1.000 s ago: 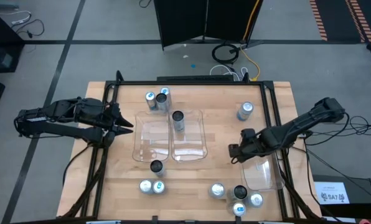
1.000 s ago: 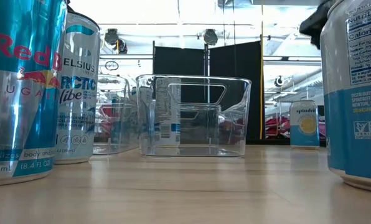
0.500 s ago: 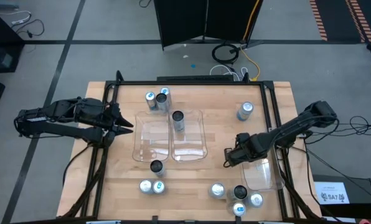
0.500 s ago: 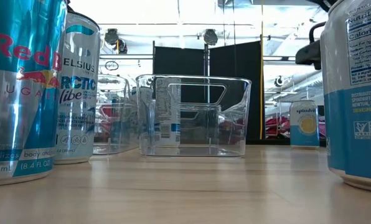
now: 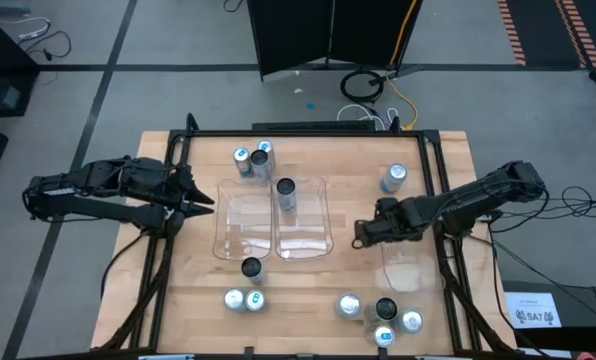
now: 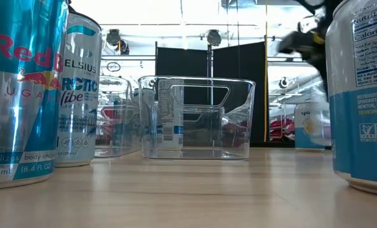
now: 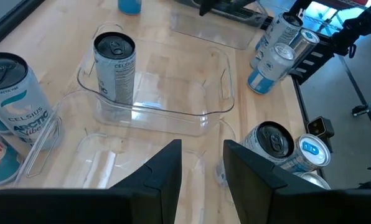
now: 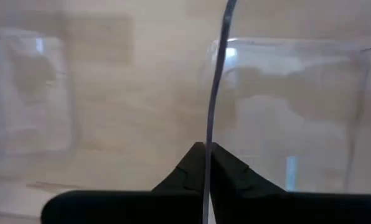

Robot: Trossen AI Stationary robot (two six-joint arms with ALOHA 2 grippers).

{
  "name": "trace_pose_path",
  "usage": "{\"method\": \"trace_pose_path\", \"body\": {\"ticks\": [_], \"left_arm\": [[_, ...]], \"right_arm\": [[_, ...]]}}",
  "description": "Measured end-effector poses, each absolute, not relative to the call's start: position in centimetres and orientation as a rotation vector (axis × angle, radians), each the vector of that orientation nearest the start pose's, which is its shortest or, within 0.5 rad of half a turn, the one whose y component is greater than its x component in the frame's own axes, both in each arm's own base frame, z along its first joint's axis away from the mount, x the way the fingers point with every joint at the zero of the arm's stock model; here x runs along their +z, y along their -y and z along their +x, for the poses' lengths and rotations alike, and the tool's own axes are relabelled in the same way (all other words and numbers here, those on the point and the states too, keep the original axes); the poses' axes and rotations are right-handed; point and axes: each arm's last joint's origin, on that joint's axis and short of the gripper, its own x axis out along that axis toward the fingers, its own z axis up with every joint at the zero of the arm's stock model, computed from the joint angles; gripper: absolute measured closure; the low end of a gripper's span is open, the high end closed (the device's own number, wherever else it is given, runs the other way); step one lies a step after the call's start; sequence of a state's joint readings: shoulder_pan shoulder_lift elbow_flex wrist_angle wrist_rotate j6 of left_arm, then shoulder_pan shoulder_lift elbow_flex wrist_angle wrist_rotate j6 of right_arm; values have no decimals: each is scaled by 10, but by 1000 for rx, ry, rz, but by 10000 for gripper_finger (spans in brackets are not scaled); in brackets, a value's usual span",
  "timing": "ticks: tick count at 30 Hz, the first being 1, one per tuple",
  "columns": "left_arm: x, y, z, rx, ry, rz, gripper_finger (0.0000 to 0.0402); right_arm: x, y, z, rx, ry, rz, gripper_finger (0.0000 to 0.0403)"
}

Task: Sort soda cans
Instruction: Move the bottom transparent bin to the middle right of the table

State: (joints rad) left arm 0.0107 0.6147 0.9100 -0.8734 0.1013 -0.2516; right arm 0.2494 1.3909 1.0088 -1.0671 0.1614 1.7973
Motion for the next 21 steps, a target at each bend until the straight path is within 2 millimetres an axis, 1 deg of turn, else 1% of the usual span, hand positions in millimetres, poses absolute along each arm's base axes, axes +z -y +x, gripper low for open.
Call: {"method": "trace_pose_path", "body": {"ticks": [4, 10, 16, 19, 21], "left_arm": [[332, 2, 102, -16, -586, -272, 274], [332, 2, 102, -16, -586, -272, 274], [332, 2, 102, -20, -585, -260, 274], [332, 2, 102, -22, -585, -254, 274], [332, 2, 102, -22, -586, -253, 274]], "right_arm": [[246, -37, 238, -1123, -952, 1160, 402], [258, -14, 248, -1114, -879, 1176, 402], [259, 6, 261, -1067, -783, 1190, 402], [253, 14, 271, -1057, -787, 1188, 403], [250, 18, 282, -1050, -818, 1175, 403]]}}
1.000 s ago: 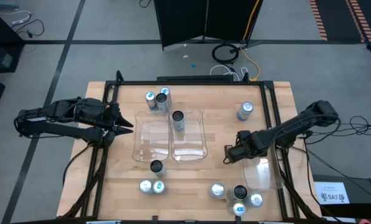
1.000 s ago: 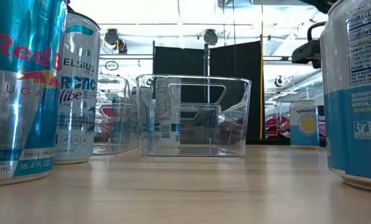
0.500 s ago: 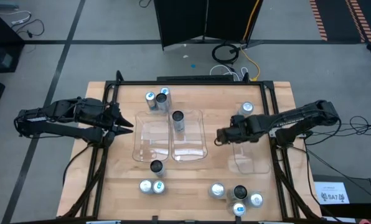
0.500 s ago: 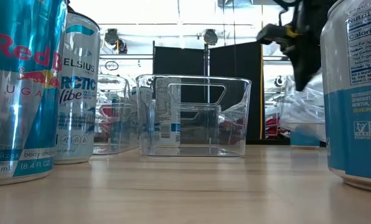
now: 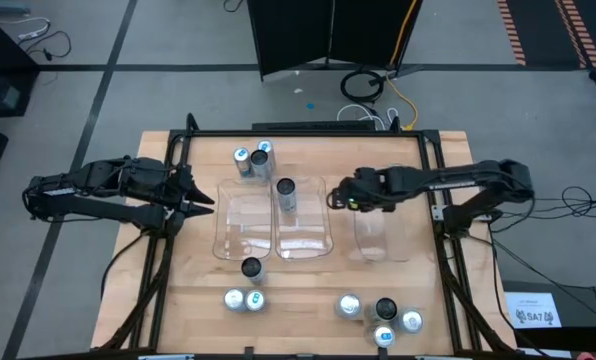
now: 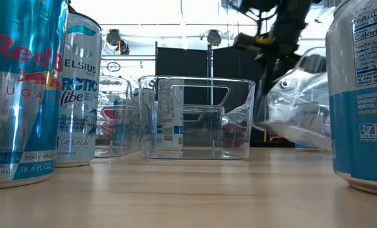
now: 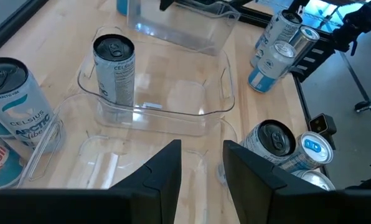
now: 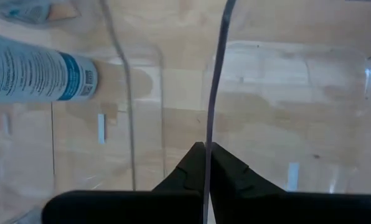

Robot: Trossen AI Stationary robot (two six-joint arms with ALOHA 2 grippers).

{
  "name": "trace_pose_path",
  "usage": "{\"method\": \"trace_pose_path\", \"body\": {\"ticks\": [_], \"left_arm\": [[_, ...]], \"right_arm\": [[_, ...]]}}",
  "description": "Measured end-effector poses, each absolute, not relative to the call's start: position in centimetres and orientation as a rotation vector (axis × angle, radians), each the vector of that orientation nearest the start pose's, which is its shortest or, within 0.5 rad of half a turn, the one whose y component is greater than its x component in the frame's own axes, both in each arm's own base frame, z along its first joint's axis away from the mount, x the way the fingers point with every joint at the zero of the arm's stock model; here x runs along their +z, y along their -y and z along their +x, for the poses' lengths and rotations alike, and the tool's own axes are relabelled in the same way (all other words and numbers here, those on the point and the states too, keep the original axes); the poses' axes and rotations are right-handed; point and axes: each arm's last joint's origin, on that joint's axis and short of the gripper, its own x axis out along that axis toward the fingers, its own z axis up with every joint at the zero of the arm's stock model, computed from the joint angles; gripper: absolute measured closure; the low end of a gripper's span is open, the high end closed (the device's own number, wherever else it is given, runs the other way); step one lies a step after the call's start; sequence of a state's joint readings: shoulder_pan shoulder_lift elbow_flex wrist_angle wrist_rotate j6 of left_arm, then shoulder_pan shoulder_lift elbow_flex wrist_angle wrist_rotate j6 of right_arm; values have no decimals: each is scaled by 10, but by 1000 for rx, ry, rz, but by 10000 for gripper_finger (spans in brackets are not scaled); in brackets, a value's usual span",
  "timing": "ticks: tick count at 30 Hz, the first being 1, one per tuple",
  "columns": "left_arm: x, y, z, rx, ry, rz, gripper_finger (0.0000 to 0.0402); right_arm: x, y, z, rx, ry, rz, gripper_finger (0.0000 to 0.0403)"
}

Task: Sort soda cans
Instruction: Move the bottom transparent bin to the middle right of the table

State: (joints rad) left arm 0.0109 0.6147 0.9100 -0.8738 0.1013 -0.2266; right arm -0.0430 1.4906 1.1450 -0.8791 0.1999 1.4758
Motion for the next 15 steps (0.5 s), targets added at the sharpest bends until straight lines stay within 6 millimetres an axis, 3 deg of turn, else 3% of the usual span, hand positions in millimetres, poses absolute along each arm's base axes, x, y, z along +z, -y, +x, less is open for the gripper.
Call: {"method": "trace_pose_path", "body": {"ticks": [8, 15], "left_arm": [[332, 2, 102, -24, -586, -247, 274], [332, 2, 102, -22, -586, -253, 274]], "right_arm": [[246, 44, 320, -1100, -924, 1087, 403], [230, 59, 329, -1133, -971, 1145, 401]]}}
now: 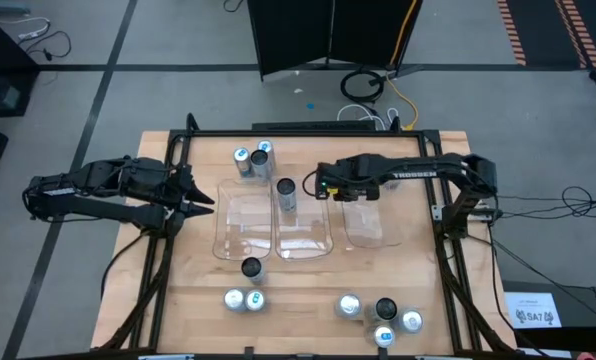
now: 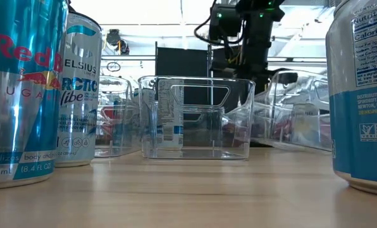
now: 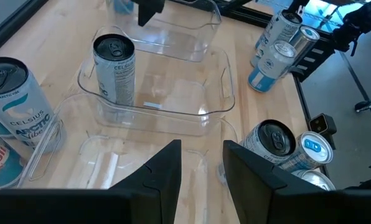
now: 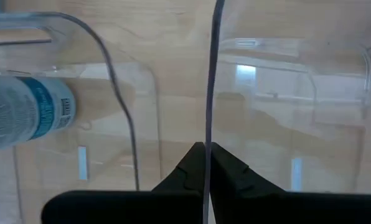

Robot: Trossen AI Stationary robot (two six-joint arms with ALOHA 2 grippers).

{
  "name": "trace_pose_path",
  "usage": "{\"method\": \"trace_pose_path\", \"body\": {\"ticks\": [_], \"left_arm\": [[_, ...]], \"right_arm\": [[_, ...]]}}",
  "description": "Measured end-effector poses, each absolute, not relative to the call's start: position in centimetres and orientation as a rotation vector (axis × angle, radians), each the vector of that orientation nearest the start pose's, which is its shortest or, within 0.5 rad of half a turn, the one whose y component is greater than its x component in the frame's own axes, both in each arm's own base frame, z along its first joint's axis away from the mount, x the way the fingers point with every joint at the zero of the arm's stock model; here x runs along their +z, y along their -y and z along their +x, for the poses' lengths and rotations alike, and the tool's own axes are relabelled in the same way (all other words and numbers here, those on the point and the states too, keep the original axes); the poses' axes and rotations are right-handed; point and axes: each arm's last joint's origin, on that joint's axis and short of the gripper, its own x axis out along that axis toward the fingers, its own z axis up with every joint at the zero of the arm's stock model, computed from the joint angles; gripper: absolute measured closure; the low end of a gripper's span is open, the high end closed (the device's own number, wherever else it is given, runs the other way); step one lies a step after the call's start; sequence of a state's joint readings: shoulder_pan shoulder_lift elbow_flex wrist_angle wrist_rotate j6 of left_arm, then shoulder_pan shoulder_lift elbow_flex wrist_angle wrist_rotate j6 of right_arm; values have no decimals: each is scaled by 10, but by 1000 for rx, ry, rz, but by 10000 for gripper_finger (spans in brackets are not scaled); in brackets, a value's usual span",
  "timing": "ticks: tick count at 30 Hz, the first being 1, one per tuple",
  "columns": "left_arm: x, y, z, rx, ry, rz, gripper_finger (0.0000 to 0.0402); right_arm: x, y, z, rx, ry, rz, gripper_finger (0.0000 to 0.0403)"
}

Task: Sort soda cans
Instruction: Move the bottom transparent bin to the middle right of the table

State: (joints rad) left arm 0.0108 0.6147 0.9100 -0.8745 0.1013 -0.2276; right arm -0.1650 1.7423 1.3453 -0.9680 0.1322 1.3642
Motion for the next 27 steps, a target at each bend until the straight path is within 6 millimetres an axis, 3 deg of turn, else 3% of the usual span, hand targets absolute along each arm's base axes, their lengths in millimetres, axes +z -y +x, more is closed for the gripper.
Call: {"method": "trace_pose_path", "body": {"ticks": [19, 27], "left_arm": [[332, 2, 102, -22, -588, -254, 274], [331, 2, 102, -21, -588, -254, 274]], "right_arm": [[233, 59, 335, -1064, -917, 1148, 334], [278, 53, 314, -968, -795, 1179, 312]]}}
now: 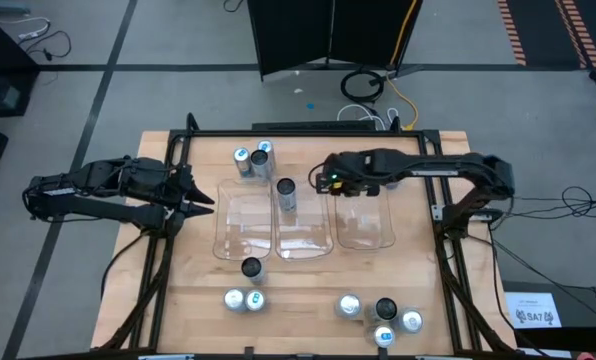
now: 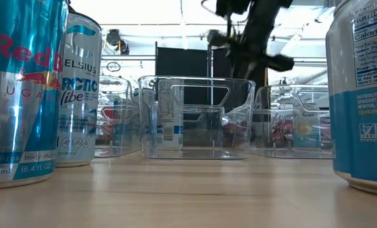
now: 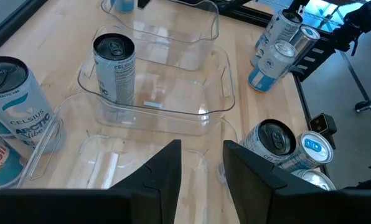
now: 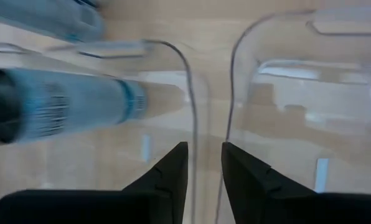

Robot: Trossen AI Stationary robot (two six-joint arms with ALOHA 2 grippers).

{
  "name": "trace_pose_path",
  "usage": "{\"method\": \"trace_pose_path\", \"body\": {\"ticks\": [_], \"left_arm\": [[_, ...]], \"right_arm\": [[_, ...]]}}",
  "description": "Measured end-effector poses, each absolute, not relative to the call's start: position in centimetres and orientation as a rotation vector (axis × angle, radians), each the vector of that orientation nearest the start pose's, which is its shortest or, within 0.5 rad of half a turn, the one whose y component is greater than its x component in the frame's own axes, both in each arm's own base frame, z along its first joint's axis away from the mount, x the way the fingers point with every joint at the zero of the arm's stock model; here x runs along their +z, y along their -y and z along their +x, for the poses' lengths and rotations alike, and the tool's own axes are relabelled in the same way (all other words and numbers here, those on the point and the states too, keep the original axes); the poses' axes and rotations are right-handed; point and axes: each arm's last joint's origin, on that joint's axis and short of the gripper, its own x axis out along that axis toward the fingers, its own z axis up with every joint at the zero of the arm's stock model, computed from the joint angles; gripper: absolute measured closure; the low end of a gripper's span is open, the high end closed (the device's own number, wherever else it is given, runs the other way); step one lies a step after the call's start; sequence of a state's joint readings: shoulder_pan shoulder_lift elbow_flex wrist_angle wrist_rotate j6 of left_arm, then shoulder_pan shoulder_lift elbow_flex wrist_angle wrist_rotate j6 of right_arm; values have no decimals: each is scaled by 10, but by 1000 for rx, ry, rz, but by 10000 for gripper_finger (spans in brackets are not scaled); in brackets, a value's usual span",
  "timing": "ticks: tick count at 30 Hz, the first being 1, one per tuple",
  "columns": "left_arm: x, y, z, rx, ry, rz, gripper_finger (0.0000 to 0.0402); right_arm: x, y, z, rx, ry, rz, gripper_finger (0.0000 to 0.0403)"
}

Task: Sort soda cans
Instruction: Move the bottom transparent bin to the middle right of the table, then put the top blue-white soda can into the right transparent bin

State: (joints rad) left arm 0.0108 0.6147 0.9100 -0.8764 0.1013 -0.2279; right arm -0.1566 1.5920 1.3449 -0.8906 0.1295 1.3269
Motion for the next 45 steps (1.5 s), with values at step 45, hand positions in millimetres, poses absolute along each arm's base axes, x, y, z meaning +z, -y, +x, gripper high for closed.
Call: {"method": "trace_pose_path", "body": {"ticks": [45], "left_arm": [[329, 1, 100, 6, -618, -249, 274]], "right_arm": [[320, -1, 245, -1113, -838, 1115, 167]]}}
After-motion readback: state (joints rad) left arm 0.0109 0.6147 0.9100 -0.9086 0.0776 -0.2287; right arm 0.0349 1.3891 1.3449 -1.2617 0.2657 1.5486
